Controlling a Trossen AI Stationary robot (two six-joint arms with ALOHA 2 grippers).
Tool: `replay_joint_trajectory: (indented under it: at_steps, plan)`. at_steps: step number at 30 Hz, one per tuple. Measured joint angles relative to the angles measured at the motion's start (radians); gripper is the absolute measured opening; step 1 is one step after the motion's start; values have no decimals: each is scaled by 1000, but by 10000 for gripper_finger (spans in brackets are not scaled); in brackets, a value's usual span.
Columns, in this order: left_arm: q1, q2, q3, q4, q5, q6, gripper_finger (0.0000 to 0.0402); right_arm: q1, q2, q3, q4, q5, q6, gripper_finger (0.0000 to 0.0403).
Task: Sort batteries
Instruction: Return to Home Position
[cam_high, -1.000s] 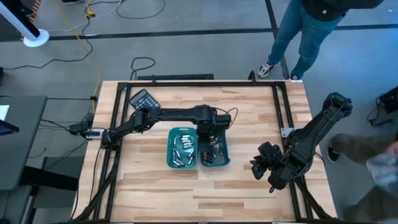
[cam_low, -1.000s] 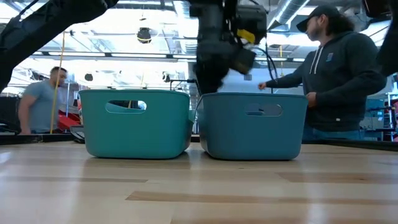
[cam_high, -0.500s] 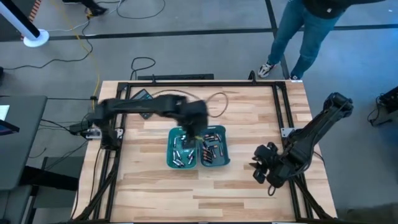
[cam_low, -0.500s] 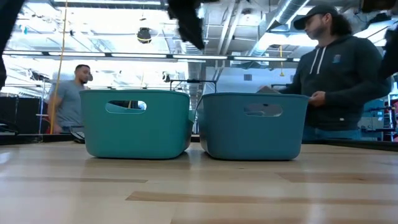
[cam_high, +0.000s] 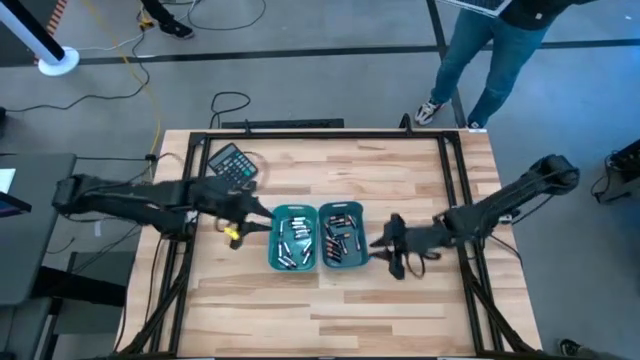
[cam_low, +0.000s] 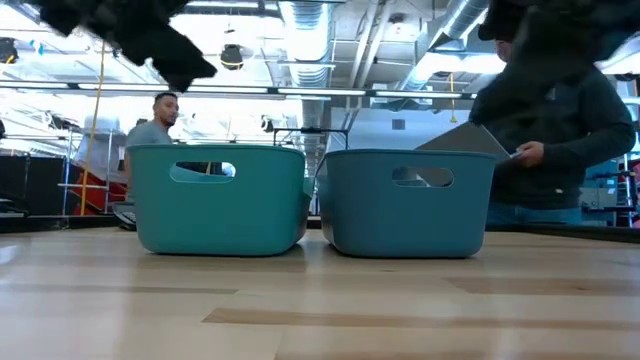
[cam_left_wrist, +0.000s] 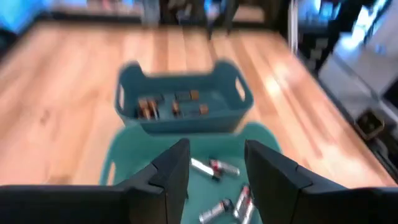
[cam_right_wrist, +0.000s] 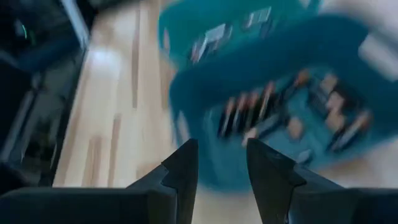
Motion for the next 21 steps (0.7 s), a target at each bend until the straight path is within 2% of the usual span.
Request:
replay_joint_trajectory:
  at_steps: [4, 8, 12, 18, 21]
  plan:
    - [0, -159, -209, 253, -33, -28, 147, -120, -60, -30, 50, -22, -78, 152]
    - [0, -244, -360, 412, -38, -79, 147, -184, -142, -64, 54, -69, -170, 152]
    - [-6, -296, -451, 486, -67, -121, 147, -255, -245, -138, 93, -151, -196, 152]
    - [-45, -352, -499, 482, -269, -150, 147, -313, -362, -220, 159, -168, -204, 152]
    - [-63, -390, -527, 480, -284, -149, 147, -324, -397, -251, 154, -168, -200, 152]
